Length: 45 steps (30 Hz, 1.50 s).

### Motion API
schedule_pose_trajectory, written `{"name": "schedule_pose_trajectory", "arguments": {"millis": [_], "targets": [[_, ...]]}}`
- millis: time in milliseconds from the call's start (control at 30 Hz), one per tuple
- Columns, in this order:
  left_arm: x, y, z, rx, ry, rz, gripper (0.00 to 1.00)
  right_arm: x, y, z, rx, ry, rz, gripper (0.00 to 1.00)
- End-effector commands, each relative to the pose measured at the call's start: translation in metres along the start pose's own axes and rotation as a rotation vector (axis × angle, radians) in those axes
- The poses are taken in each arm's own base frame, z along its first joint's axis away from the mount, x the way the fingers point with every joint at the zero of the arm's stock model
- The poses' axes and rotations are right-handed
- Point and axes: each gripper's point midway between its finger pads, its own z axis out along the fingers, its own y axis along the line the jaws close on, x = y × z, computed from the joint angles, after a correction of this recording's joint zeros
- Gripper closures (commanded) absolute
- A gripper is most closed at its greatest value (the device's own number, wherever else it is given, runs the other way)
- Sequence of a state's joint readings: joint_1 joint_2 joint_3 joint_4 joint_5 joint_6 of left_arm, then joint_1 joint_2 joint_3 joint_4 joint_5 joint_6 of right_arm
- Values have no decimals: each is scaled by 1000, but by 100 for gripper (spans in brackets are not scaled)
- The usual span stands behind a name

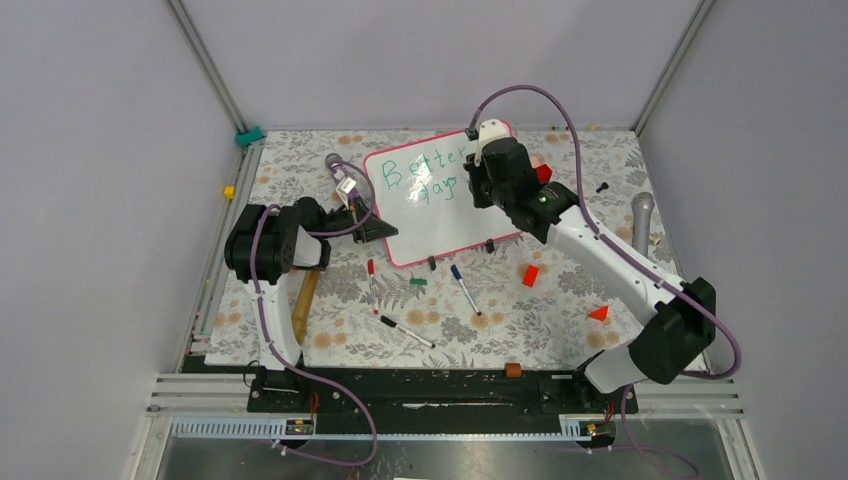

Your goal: Write a sentence on the whiteboard

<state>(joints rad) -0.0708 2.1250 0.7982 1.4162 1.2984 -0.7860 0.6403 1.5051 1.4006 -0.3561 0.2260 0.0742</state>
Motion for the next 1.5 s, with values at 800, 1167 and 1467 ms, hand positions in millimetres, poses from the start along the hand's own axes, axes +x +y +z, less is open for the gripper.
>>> {"name": "schedule_pose_trajectory", "arguments": {"millis": [800,1167,1467], "targets": [[25,-14,1,116,100,100,100,-2,65,-28,-138,-162,43,100],[26,-14,0,118,102,100,100,15,62,-27,-113,-171,40,100],[25,-13,0,116,100,102,100,17,62,-26,-116,-172,37,100]]}}
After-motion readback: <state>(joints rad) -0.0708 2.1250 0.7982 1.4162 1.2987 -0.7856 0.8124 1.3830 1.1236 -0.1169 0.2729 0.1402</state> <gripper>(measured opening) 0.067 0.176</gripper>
